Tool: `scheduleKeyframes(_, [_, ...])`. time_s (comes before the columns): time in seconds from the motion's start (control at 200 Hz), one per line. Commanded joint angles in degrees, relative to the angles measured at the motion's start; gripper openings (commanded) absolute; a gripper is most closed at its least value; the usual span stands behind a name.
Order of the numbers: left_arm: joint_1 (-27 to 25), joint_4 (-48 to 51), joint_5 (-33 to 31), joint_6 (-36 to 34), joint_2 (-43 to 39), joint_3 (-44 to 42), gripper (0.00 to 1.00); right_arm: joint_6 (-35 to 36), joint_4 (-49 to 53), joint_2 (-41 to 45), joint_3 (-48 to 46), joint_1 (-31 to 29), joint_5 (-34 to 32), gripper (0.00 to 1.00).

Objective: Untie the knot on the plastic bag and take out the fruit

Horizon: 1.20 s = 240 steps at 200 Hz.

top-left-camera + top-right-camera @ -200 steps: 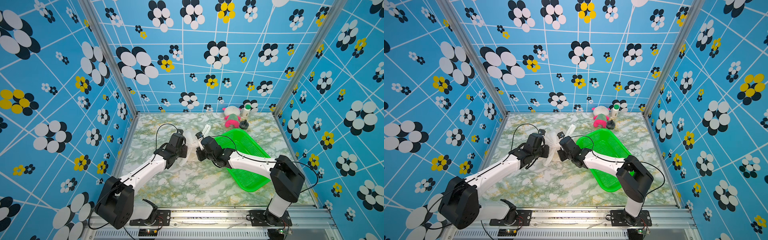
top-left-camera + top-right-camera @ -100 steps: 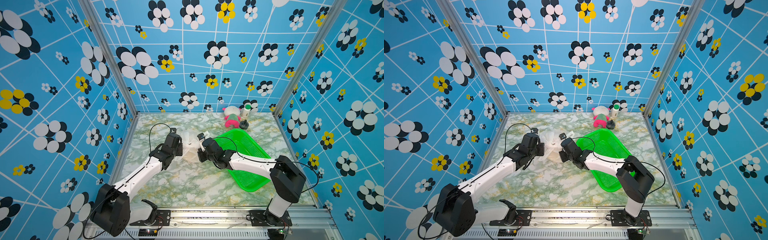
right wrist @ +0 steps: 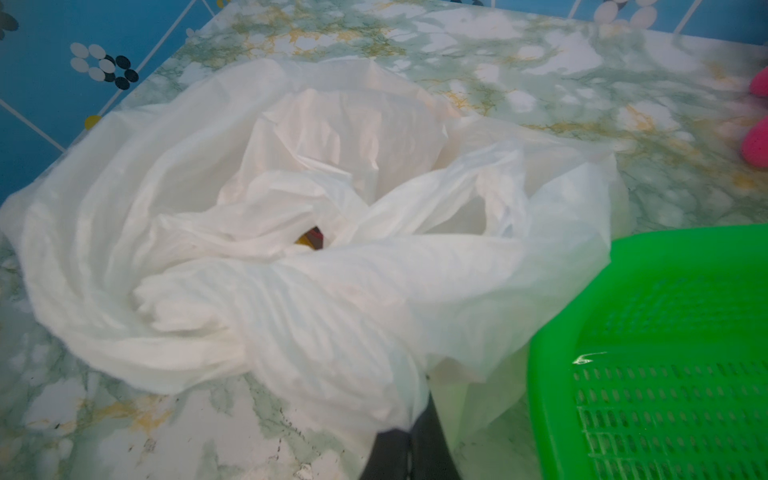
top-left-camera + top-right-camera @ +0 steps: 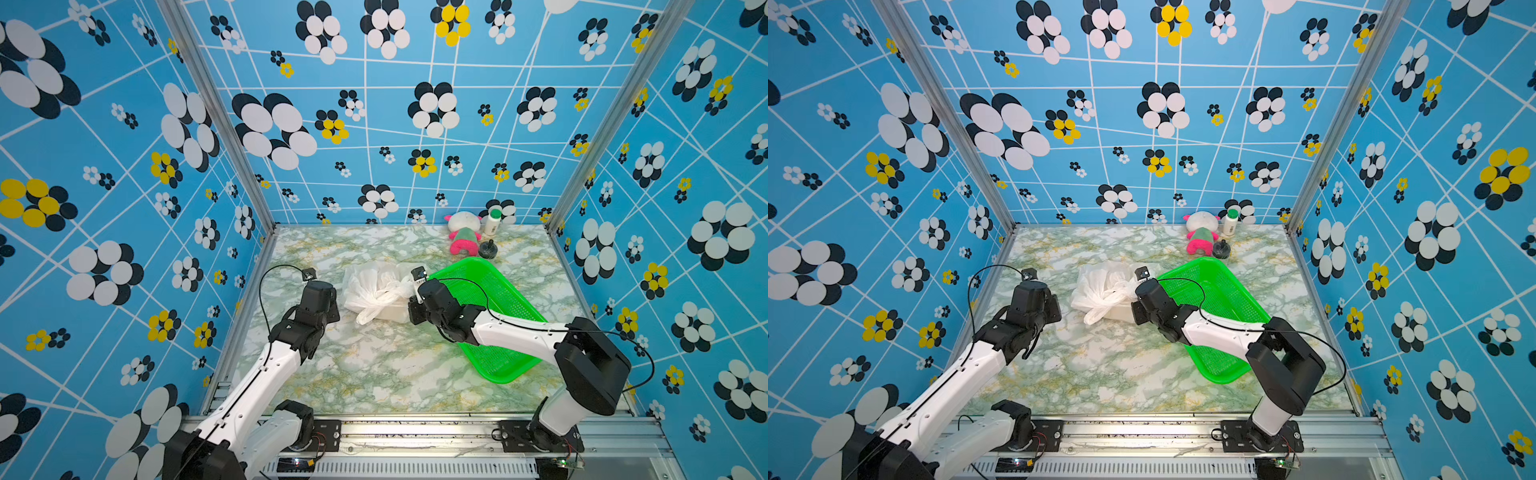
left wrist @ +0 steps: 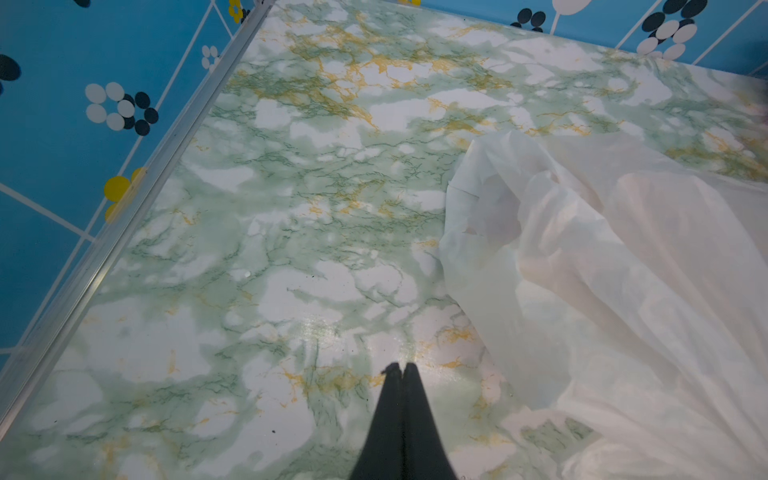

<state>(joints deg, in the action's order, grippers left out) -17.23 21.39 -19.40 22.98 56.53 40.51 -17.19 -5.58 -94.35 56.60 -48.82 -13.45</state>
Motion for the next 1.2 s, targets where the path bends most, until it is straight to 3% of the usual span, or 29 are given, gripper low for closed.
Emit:
scheduleKeyframes(0.0, [0.4, 2.1, -0.9, 0.6, -2.5, -1.4, 0.00, 3.8, 0.5, 1.9, 0.1, -2.1, -2.4, 0.06])
scheduleKeyframes(0.06, [0.3, 1.5, 2.0, -0.7, -3.1, -1.5, 0.01, 5.6, 1.5, 1.6, 1.1, -3.6, -4.1, 0.23])
scheduleKeyframes(0.145, [-1.1, 1.2, 4.8, -2.2, -4.0, -1.4, 0.34, 6.0, 2.8, 2.0, 2.0, -3.7, -4.0, 0.47])
scheduleKeyframes(0.195, [-2.7, 1.0, 4.8, -3.1, -4.9, -1.5, 0.55, 6.5, 3.6, 2.7, 2.2, -3.7, -4.4, 0.55])
scheduleKeyframes(0.24, [-4.1, 1.0, 4.8, -3.8, -5.7, -1.4, 0.67, 7.0, 4.3, 3.8, 2.2, -3.8, -5.1, 0.62])
scheduleKeyframes(0.36, [-7.5, 1.4, 6.4, -5.4, -6.5, -0.9, 0.86, 9.0, 5.6, 6.2, 2.1, -4.3, -5.5, 0.74])
scheduleKeyframes(0.52, [-12.7, 0.3, 4.3, -7.0, -4.2, 0.1, 0.92, 9.8, 7.7, 6.1, 4.4, -4.6, -5.6, 0.75])
scheduleKeyframes(0.605, [-14.3, 0.3, 2.7, -7.5, -2.4, 0.8, 0.94, 10.2, 8.4, 4.9, 6.3, -4.6, -5.1, 0.70])
scheduleKeyframes(0.715, [-15.0, 0.2, 2.6, -7.7, -0.2, 1.7, 0.95, 10.4, 10.7, 1.8, 10.2, -4.6, -4.4, 0.64])
scheduleKeyframes(1.194, [-16.2, -2.3, 2.7, -8.9, 8.7, 5.0, 0.96, 10.8, 13.8, -5.3, 15.6, -5.1, -3.4, 0.64])
